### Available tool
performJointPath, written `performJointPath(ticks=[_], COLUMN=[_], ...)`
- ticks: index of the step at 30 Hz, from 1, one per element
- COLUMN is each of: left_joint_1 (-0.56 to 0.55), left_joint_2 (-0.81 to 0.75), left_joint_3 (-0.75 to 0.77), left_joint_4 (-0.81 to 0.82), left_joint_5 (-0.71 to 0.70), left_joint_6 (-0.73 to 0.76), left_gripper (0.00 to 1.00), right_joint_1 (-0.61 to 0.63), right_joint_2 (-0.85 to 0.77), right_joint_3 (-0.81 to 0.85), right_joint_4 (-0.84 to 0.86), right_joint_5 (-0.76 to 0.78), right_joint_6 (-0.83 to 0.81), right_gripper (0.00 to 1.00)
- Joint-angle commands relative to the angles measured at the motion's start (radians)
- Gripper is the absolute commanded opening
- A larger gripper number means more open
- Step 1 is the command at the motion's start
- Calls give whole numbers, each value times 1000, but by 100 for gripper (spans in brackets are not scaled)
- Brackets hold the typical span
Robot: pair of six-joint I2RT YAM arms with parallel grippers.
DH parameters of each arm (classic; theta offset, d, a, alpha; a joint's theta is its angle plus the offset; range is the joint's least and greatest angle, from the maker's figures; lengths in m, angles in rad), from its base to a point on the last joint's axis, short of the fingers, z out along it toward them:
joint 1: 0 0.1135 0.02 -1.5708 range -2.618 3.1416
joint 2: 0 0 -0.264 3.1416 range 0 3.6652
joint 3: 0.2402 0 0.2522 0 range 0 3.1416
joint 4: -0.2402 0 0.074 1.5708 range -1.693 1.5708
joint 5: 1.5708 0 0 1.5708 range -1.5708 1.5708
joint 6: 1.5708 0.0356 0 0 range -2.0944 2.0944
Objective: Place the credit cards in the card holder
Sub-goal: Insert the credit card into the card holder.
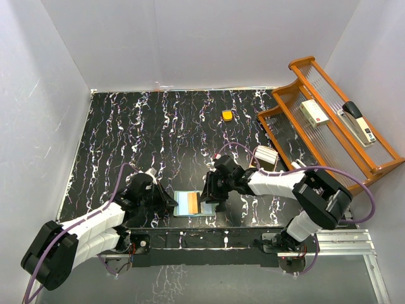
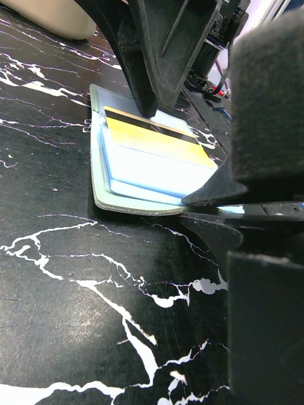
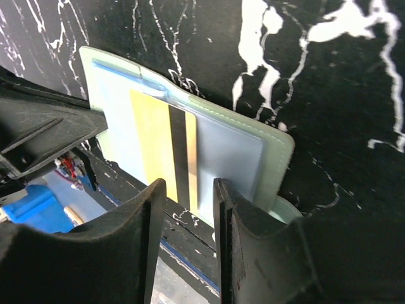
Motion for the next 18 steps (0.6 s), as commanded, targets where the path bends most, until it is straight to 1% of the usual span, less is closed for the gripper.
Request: performJointPath(ticks=[1,18], left_joint_1=[-1,1], left_joint_2=[10,-14], left_joint_3=[-5,-5], left_joint_4=[-49,-65], left_joint_5=[-3,-3], left_joint_6=[9,8], left_gripper=[0,0], right_joint_1=[-1,48], right_joint_2=[-38,61], right_joint_3=[28,68], right_joint_4=[-87,27], right_joint_5=[72,0], right_joint_6=[-36,0], right_gripper=[34,34])
